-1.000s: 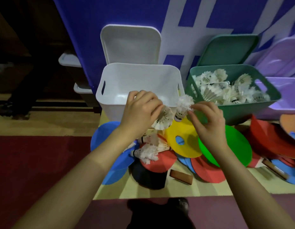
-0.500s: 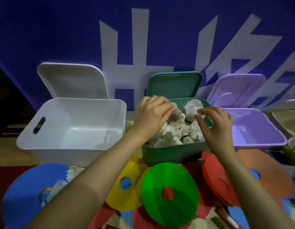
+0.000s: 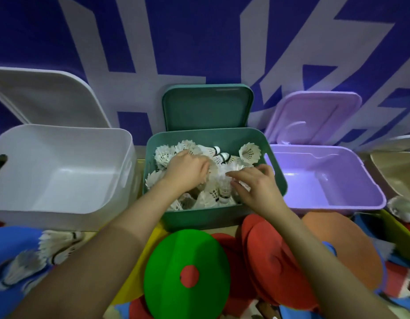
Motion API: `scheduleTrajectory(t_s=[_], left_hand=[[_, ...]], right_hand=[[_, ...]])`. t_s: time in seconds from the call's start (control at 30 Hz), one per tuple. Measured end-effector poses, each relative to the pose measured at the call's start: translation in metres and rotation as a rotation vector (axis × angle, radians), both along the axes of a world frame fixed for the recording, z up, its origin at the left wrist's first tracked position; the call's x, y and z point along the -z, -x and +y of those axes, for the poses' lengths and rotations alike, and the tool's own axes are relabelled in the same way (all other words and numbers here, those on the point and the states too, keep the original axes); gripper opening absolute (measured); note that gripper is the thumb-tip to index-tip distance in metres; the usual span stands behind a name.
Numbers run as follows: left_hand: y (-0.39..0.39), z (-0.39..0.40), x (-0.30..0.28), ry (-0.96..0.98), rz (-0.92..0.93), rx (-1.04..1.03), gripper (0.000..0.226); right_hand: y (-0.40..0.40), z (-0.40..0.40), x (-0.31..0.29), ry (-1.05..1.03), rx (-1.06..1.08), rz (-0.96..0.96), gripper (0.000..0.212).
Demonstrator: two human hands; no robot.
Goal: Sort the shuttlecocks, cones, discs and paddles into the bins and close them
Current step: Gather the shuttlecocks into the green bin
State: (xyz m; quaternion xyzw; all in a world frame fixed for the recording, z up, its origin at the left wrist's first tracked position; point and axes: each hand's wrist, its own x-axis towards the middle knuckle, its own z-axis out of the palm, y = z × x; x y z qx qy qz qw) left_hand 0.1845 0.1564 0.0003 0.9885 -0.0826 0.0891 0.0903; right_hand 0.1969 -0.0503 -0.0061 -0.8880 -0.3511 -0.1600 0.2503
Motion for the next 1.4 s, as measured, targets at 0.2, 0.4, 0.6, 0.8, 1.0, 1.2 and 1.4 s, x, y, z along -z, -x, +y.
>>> scheduleTrajectory(t_s=[0.2,0.4,0.6,0.8,1.0,1.2,1.4], left_hand=[[0.012,0.019,0.007,-0.134,0.263,-0.001,0.041],[0.026,0.020,-0.017,-0.027,0.051,-0.030,0.032],[0.077,0.047,-0.077,0.052,-0.125,-0.034,0.035],[0.156,0.115,-0.097,0.034,-0.140,-0.051,0.034],[0.227,0.193,-0.060,0.061,-0.026,-0.100,0.047],[0.272,0.249,-0.024,0.085,0.094,-0.081,0.053],[0.298,0.284,0.022,0.081,0.235,-0.158,0.034]], right_hand=[[0.006,0.001,0.006,0.317,0.090,0.107,0.027],[0.019,0.016,-0.014,0.157,0.137,0.117,0.039],[0.053,0.066,-0.049,-0.048,-0.027,0.039,0.037],[0.107,0.138,-0.066,-0.180,-0.161,0.036,0.033],[0.166,0.213,-0.038,-0.143,-0.206,0.124,0.028],[0.213,0.267,0.006,-0.022,-0.201,0.238,0.032],[0.245,0.291,0.053,0.259,-0.242,0.353,0.041]])
